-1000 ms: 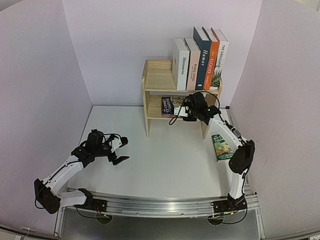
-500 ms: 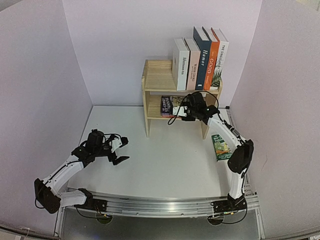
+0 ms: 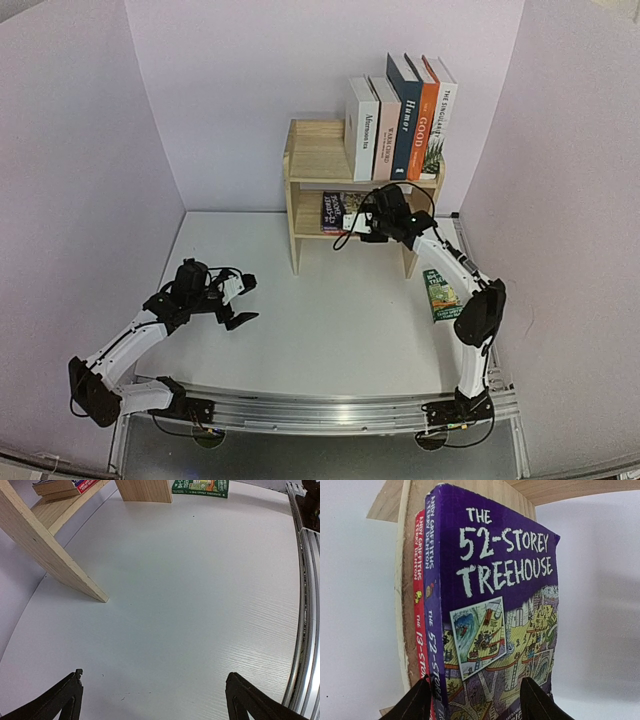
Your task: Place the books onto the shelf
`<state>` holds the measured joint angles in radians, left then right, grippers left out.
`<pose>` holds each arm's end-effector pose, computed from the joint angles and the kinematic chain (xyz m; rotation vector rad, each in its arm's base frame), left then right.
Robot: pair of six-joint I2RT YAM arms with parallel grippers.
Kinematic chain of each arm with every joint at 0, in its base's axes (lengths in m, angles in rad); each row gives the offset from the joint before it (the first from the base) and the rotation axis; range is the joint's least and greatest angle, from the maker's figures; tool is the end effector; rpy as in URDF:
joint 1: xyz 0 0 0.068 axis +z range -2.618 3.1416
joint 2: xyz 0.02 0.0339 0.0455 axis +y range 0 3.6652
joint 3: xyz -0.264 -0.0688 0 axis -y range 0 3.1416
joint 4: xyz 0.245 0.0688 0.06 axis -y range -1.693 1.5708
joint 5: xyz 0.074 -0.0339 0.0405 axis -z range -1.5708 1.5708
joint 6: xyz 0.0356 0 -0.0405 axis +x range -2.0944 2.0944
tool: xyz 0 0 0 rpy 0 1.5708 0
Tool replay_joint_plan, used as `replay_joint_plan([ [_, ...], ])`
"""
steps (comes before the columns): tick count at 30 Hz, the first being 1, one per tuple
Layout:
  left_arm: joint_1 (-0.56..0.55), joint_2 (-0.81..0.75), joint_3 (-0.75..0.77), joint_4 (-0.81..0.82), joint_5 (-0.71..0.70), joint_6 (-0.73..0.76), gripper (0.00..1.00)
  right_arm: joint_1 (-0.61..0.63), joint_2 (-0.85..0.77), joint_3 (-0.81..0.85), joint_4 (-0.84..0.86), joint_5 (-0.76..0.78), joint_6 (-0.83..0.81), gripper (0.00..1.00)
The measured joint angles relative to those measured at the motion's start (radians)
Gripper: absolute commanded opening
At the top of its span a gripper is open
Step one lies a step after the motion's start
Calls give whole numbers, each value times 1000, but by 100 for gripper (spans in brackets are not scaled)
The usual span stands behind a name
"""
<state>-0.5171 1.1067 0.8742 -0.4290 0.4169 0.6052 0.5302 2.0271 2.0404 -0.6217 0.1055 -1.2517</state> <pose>0.1999 -0.1303 0.2861 1.3545 1.7302 -0.4148 0.4076 0.2346 0.3512 -1.6902 1.4451 -0.5195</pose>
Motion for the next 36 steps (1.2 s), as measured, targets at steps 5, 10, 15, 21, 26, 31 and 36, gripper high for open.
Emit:
replay_joint_plan([
  [5,0,-1,-13,3,-2,-1,99,24,-41,-55,5,14,88,70],
  [10,0,-1,-28,5,-2,-4,99,76,-177,-190,9,29,327,80],
  [15,0,-6,-38,19,-1,-12,99,87,-386,-403,32,125,678,86],
  [21,0,-15,-69,40,8,-36,100,10,-637,-748,23,240,1098,93],
  [26,0,-7,-72,72,19,-58,100,-322,-700,-880,1,201,1381,97],
  [31,0,-6,-72,103,25,-74,100,-603,-578,-856,-9,135,1544,97],
  [36,0,-6,-72,101,25,-83,100,-713,-274,-704,-19,45,1580,96],
])
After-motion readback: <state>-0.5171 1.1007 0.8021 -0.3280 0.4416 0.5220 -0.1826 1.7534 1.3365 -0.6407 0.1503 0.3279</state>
